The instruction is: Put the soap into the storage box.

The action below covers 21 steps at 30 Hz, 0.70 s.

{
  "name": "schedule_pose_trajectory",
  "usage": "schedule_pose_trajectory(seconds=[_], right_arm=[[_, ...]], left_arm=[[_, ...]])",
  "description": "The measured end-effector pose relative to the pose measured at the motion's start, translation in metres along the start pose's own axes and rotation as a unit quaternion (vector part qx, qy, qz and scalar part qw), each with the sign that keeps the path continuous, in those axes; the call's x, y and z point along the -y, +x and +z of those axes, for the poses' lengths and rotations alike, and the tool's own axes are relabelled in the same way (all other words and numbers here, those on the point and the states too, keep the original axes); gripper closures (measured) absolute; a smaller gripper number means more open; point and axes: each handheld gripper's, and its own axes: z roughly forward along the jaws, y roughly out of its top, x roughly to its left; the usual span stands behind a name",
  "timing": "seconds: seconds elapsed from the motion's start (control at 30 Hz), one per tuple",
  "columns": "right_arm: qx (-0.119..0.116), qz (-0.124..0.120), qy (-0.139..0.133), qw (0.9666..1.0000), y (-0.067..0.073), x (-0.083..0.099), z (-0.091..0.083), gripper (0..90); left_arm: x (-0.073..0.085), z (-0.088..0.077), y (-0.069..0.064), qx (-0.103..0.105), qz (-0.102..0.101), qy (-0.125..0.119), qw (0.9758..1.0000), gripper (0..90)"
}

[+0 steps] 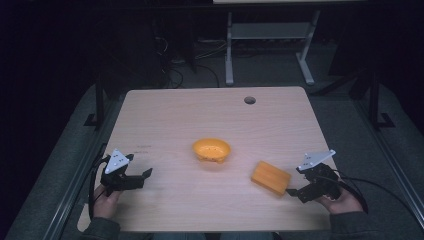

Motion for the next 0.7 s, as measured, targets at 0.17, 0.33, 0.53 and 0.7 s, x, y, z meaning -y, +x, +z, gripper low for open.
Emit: schedule_pose_trajectory(seconds=[0.17,0.33,0.53,0.7], right_arm=[[-0.004,-0.003,0.003,1.0000,-0.002,-0.008,0.004,15.0],[-0.008,-0.010,0.007,0.9999,-0.001,-0.015,0.007,15.0],[-0.015,-0.023,0.016,0.9995,0.001,-0.028,0.015,15.0],[-0.018,-0.027,0.018,0.9993,0.003,-0.033,0.019,15.0]], left_arm=[[0.000,0.000,0.000,0.001,0.001,0.000,1.0000,14.1],[0.000,0.000,0.000,0.001,-0.003,-0.001,1.0000,14.1],[0.000,-0.001,0.001,0.001,-0.001,-0.004,1.0000,14.1],[0.000,-0.001,0.001,0.001,-0.001,-0.004,1.0000,14.1]])
